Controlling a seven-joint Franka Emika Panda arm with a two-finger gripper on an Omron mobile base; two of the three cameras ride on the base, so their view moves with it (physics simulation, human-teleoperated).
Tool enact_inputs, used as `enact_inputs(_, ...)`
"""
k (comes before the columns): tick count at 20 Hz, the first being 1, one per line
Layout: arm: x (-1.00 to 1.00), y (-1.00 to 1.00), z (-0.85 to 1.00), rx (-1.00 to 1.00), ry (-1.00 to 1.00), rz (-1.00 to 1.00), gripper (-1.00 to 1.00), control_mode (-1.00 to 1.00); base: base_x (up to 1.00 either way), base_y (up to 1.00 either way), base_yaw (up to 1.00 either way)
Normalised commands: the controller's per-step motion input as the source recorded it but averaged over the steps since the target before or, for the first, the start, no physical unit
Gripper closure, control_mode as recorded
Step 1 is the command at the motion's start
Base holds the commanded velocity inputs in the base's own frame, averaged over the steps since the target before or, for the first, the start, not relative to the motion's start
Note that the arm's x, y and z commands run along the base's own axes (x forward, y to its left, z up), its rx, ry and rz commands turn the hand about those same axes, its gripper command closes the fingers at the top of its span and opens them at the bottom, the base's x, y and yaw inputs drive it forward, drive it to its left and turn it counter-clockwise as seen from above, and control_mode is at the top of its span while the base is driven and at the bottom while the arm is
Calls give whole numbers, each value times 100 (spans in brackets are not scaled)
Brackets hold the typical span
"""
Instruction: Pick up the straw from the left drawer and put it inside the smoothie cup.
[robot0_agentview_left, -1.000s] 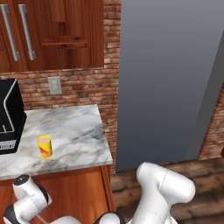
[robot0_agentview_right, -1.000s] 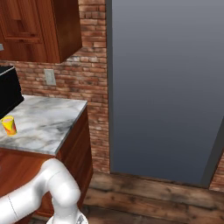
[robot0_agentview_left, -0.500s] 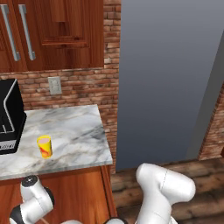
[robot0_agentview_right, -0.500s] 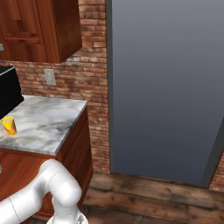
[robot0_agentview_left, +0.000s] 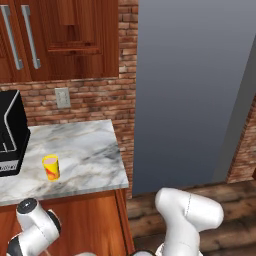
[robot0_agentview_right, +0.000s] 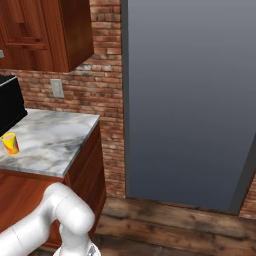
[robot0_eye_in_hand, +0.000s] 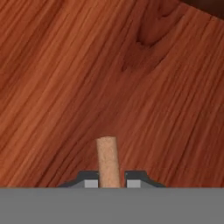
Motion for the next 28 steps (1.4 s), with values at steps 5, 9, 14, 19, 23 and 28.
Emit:
enact_inputs(5, 0, -14, 100, -15, -6, -2, 100, -100, 0, 0, 0)
enact_inputs(9, 0, -26, 100, -12, -22, -1, 100, -100, 0, 0, 0)
enact_inputs(14, 0, -38, 100, -3, -37, 0, 100, -100, 0, 0, 0)
enact_inputs(19, 0, -40, 100, -3, -35, 0, 100, -100, 0, 0, 0)
enact_inputs(23, 0, -54, 98, -1, -35, -1, 100, -100, 0, 0, 0)
enact_inputs(28, 0, -47, 77, 0, -41, 0, 100, -100, 0, 0, 0)
